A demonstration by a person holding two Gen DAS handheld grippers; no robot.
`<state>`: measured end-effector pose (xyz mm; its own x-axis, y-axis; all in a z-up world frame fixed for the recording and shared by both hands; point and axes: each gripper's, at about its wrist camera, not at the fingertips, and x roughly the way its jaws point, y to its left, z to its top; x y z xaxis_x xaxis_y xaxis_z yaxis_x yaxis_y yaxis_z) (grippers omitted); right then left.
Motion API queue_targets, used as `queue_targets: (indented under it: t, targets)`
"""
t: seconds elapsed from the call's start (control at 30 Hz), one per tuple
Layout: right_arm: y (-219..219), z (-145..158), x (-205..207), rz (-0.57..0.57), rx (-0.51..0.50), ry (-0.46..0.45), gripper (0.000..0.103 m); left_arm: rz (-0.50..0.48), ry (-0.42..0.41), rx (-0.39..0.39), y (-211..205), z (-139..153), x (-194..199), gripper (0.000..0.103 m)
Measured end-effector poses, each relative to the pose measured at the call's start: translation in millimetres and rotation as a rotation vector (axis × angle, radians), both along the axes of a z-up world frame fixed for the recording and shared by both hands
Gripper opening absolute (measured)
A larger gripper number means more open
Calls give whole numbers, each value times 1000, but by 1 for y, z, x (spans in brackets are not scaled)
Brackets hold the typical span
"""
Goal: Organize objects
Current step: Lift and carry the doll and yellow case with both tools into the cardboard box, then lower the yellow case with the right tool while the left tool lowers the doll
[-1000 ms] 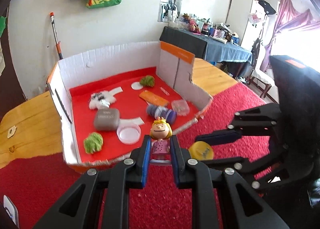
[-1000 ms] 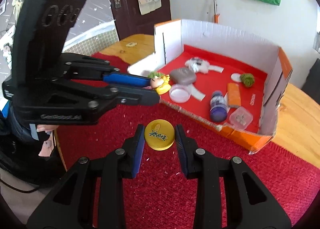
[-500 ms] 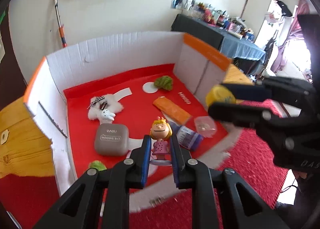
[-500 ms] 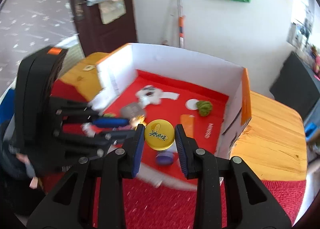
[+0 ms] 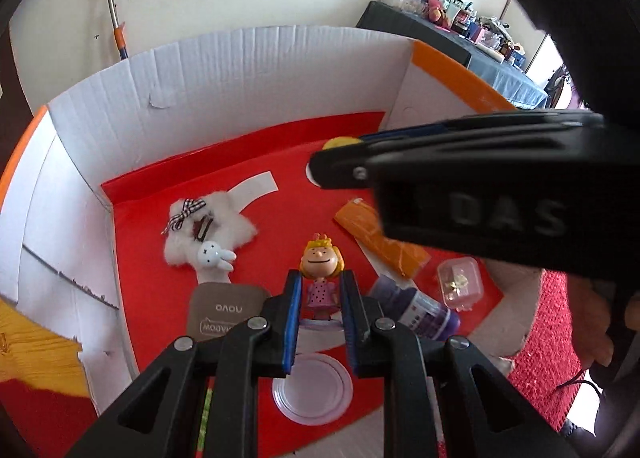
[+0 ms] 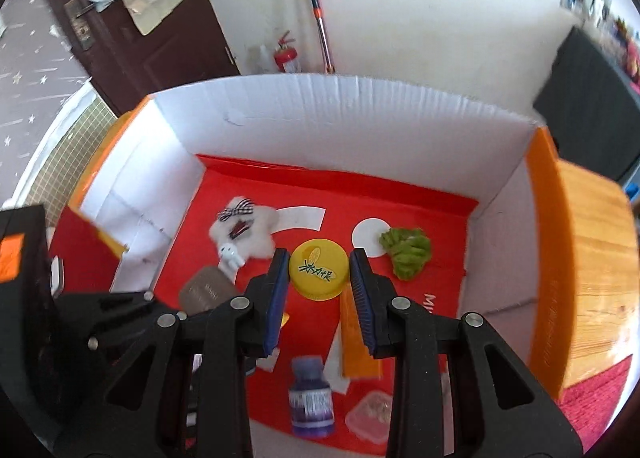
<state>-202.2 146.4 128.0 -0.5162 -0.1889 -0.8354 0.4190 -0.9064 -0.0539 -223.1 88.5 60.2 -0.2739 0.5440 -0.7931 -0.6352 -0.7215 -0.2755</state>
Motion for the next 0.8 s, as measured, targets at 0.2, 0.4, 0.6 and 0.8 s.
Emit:
queue_targets:
  t: [0.2, 0.4, 0.6, 0.8]
  targets:
    - [6, -19, -24, -53, -28, -95, 30, 9, -38, -14, 4, -8, -12, 20]
    - [14, -29, -37, -96, -40, -151, 30, 7, -53, -32, 10, -14, -18, 20]
    - [20, -34, -41, -115, -42, -181, 30, 6, -49, -45, 11, -16, -18, 20]
    - [25, -34, -39, -117, -43, -189, 30, 8, -49, -47, 10, -16, -16, 20]
